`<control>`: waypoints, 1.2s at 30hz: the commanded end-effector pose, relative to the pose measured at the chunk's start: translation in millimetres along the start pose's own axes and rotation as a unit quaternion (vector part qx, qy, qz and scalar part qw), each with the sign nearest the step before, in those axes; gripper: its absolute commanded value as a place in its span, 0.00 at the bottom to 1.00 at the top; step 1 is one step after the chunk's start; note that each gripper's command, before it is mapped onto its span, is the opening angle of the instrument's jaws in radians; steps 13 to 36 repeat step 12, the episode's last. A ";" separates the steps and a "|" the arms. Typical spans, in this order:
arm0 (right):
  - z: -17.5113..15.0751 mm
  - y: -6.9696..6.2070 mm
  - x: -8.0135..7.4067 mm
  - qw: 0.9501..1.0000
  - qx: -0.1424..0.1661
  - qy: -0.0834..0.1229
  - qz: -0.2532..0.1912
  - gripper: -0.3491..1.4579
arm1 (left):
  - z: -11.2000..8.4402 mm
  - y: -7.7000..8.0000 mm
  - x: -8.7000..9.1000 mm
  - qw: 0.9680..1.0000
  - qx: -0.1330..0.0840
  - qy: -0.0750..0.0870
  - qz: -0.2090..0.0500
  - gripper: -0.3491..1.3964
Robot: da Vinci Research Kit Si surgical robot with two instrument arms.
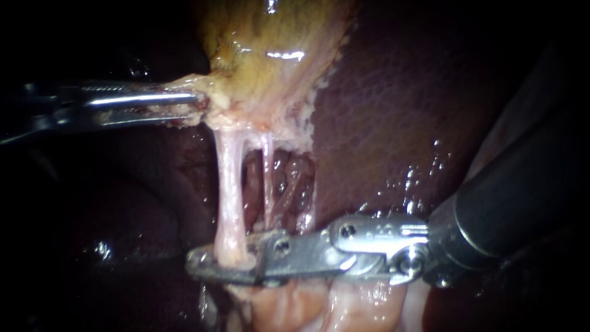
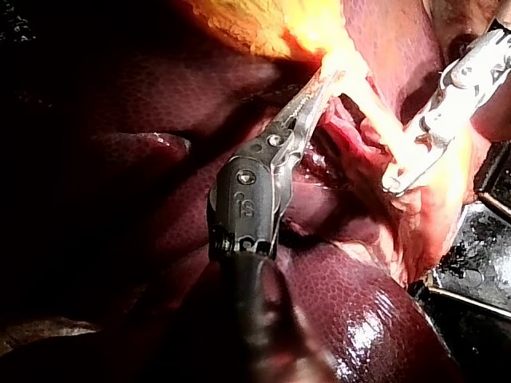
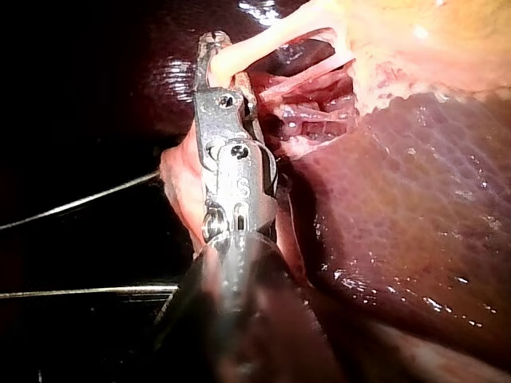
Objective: Clipping first clip left tube
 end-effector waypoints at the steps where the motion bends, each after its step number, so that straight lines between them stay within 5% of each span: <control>1: 0.0 0.0 0.0 1.000 0.001 -0.002 -0.001 0.00 | 0.0 0.0 0.0 1.000 0.000 0.000 0.000 0.00; 36: -0.2 0.7 -0.3 1.000 0.002 -0.004 -0.001 0.00 | 0.0 0.0 0.0 1.000 0.000 0.000 0.000 0.00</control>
